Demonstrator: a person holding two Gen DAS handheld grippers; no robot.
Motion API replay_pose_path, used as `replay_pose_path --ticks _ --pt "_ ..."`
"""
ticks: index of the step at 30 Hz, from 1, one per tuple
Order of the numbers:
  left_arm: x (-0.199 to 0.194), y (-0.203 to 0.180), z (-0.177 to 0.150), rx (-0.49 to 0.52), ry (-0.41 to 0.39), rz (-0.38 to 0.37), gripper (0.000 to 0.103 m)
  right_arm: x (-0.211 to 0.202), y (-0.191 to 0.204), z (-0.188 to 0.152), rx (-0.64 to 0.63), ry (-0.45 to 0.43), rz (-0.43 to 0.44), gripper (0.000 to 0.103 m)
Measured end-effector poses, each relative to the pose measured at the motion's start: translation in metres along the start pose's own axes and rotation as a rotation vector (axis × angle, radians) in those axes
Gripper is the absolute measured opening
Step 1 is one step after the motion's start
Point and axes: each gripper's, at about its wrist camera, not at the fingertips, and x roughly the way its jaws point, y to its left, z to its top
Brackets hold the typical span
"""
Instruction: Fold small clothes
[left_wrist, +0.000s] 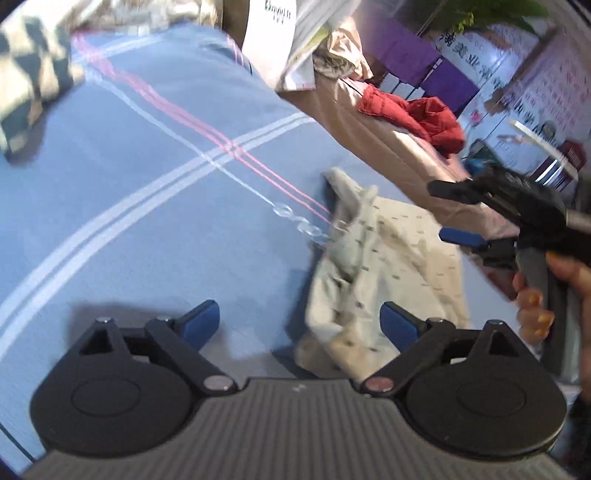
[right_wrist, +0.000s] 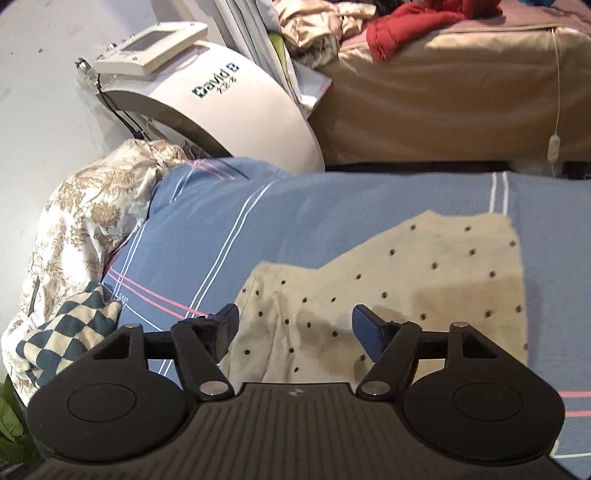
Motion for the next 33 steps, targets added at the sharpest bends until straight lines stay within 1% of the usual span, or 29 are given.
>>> replay_pose_path --ticks 2,4,7,9,10,12,13,15,17,19,20,21,23,26,31,32,33 --pt "0.012 0.003 -0.004 -0.045 0.061 -0.067 0.095 -0.023 -0.012 -0.004 -0.048 -0.023 -0.051 0.103" --pt "0.018 0.0 -0.013 -0.063 0.09 -0.114 0.095 -0.041 -0.027 -0.013 -0.067 -0.018 -0.076 0.103" --pt "0.03 -0.007 -0.029 -0.087 0.128 -0.165 0.095 -0.059 -0.056 -0.036 -0.013 0.015 -0.07 0.103" --pt "0.041 -0.01 -0.04 -0.123 0.157 -0.174 0.095 -0.069 -0.075 -0.056 0.059 0.022 -0.022 0.103" --pt "0.046 -0.012 -0.046 -0.134 0.157 -0.172 0.095 -0.074 -0.086 -0.067 0.106 0.029 0.018 0.103" --pt "0.048 -0.019 -0.054 -0.127 0.13 -0.175 0.095 -0.076 -0.104 -0.085 0.194 0.035 0.077 0.103" --pt "0.051 -0.022 -0.057 -0.132 0.127 -0.193 0.095 -0.076 -0.112 -0.094 0.244 0.037 0.107 0.103" --pt "0.059 -0.022 -0.059 -0.17 0.123 -0.234 0.095 -0.071 -0.124 -0.107 0.335 0.036 0.155 0.103" --pt "0.068 -0.019 -0.057 -0.209 0.104 -0.248 0.094 -0.063 -0.131 -0.113 0.41 0.039 0.193 0.103" --pt "0.074 -0.014 -0.054 -0.252 0.066 -0.265 0.092 -0.055 -0.132 -0.111 0.434 0.033 0.213 0.103" --pt "0.077 -0.012 -0.051 -0.263 0.054 -0.267 0.089 -0.052 -0.133 -0.106 0.431 0.035 0.226 0.103" --pt "0.08 -0.01 -0.046 -0.266 0.046 -0.254 0.083 -0.048 -0.13 -0.101 0.425 0.041 0.226 0.103" --pt "0.089 -0.012 -0.039 -0.252 0.051 -0.226 0.075 -0.034 -0.124 -0.089 0.419 0.043 0.214 0.103" --pt "0.1 -0.014 -0.029 -0.26 0.055 -0.23 0.075 -0.014 -0.126 -0.073 0.44 0.043 0.227 0.103" --pt "0.112 -0.018 -0.022 -0.272 0.029 -0.24 0.075 0.014 -0.128 -0.053 0.469 0.029 0.229 0.103" --pt "0.113 -0.018 -0.022 -0.269 0.022 -0.241 0.075 0.019 -0.128 -0.051 0.482 0.026 0.236 0.102" --pt "0.114 -0.02 -0.021 -0.264 0.012 -0.241 0.074 0.024 -0.128 -0.049 0.494 0.022 0.241 0.1"
